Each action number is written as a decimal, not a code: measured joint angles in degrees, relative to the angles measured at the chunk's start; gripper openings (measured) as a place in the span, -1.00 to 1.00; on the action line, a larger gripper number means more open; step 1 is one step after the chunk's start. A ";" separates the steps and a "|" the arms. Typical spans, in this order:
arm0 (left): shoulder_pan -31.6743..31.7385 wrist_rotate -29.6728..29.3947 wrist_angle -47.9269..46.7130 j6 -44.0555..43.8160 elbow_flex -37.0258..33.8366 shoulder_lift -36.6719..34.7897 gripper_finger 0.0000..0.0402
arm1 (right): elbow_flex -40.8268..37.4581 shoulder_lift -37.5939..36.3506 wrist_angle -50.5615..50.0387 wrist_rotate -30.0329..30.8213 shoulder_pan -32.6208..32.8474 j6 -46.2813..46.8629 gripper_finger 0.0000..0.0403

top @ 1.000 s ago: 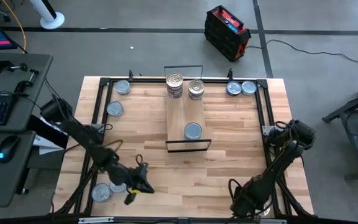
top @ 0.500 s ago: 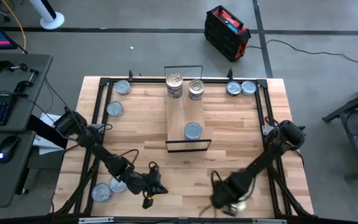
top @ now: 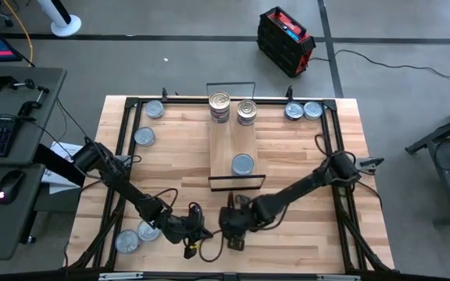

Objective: Stack canned seafood by type on shelf
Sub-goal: Stack the blue pink tuna can on top of the other blue pink tuna cans on the shelf

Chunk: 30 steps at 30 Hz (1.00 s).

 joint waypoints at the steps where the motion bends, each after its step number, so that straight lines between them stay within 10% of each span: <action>1: 0.02 -0.03 0.05 0.46 0.00 0.00 -1.00 | 1.57 -0.66 -0.76 0.85 -0.11 -1.49 -1.00; 8: 1.66 -1.51 -0.71 10.47 0.00 0.00 -1.00 | 4.01 -2.73 -14.57 1.09 2.79 0.68 -1.00; 30: 6.88 4.49 3.93 17.90 0.00 3.21 -1.00 | -17.40 -2.52 10.30 0.82 6.39 18.88 -1.00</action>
